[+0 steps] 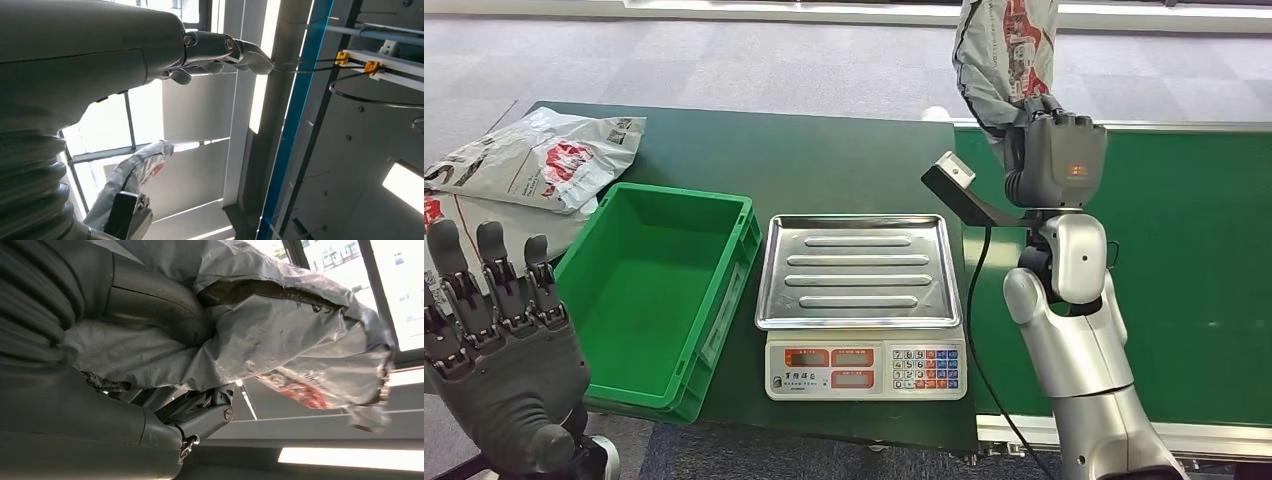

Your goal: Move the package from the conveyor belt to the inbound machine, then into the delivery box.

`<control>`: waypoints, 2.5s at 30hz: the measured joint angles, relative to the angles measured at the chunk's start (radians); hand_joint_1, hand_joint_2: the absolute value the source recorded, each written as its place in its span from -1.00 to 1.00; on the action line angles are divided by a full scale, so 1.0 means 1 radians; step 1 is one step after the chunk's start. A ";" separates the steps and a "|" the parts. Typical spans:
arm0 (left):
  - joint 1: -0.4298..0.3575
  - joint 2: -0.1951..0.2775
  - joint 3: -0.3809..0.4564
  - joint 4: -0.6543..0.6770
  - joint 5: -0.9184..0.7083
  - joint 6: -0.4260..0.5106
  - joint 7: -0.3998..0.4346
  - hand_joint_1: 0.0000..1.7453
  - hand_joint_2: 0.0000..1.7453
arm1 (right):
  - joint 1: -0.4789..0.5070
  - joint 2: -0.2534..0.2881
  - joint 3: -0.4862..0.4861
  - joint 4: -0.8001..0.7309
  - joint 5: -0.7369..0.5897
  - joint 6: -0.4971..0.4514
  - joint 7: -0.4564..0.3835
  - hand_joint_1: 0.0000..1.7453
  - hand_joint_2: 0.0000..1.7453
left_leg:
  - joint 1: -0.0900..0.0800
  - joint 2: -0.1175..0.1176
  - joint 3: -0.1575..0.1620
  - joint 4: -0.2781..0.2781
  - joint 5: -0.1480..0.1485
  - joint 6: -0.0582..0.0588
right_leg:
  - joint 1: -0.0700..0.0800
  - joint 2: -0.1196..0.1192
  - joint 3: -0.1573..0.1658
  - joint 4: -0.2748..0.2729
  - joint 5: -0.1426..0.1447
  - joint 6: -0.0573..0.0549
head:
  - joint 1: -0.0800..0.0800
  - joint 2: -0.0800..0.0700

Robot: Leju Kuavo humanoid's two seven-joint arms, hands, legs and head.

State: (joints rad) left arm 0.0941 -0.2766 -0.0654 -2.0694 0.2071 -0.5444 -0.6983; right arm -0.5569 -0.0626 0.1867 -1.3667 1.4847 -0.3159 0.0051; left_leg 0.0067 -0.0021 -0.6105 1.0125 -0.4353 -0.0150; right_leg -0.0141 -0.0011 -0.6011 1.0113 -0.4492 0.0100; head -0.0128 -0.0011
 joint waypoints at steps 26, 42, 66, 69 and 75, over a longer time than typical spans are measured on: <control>-0.027 0.002 0.016 0.069 -0.010 -0.018 -0.001 -1.00 1.00 | -0.037 0.256 0.402 0.475 -0.325 0.144 -0.388 1.00 1.00 | 0.002 0.003 0.000 0.000 -0.001 -0.002 | 0.003 0.003 -0.001 0.000 -0.001 -0.003 | 0.000 0.000; -0.021 0.002 0.041 0.058 -0.010 -0.006 -0.002 -1.00 1.00 | -0.063 0.262 0.443 0.516 -0.339 0.123 -0.295 -1.00 -1.00 | 0.002 0.003 0.000 0.000 -0.001 -0.002 | 0.004 0.003 -0.001 0.000 -0.001 -0.003 | 0.000 0.000; -0.016 0.000 0.059 0.037 -0.107 0.091 -0.002 -1.00 1.00 | 0.057 0.165 0.168 -0.176 -0.708 0.050 -0.317 -1.00 -1.00 | 0.001 0.003 0.000 0.000 -0.001 -0.003 | 0.003 0.003 -0.002 0.000 0.000 -0.003 | 0.000 0.000; -0.016 0.000 0.059 0.035 -0.120 0.101 -0.002 -1.00 1.00 | 0.071 0.161 0.139 -0.214 -0.713 0.052 -0.324 -1.00 -1.00 | 0.001 0.003 0.000 0.000 -0.001 -0.003 | 0.003 0.004 -0.002 0.000 0.000 -0.003 | 0.000 0.000; -0.090 0.059 -0.028 0.109 -0.656 0.562 0.063 -1.00 1.00 | 0.138 0.159 0.077 -0.309 -0.711 -0.021 -0.373 -1.00 -1.00 | 0.001 -0.002 0.001 0.001 -0.001 -0.002 | 0.003 -0.002 -0.001 -0.001 -0.001 -0.003 | 0.000 0.000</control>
State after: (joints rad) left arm 0.0044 -0.2172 -0.0930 -1.9605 -0.4484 0.0179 -0.6349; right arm -0.4186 0.0965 0.2637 -1.6754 0.7737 -0.3370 -0.3676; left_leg 0.0080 -0.0039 -0.6095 1.0131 -0.4362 -0.0173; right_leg -0.0108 -0.0031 -0.6021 1.0105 -0.4505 0.0073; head -0.0132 -0.0011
